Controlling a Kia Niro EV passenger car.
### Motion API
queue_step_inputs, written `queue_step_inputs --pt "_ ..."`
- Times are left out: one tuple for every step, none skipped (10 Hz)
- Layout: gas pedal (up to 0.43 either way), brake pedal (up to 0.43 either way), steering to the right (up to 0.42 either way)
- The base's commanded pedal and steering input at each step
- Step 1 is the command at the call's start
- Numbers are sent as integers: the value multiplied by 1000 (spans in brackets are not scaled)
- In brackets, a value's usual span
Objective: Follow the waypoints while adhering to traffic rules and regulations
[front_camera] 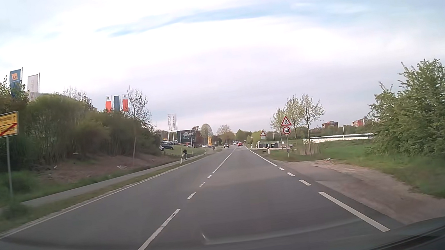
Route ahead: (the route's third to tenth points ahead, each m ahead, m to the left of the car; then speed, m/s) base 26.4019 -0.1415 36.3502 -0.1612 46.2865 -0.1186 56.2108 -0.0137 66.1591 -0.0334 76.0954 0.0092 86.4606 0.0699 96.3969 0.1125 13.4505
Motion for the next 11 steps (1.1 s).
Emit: queue_step_inputs --pt "248 0 8" --pt "240 0 6" --pt "240 0 2" --pt "240 0 2" --pt "240 0 1" --pt "220 0 2" --pt "220 0 2" --pt "220 0 1" --pt "209 0 2" --pt "197 0 2" --pt "197 6 2"
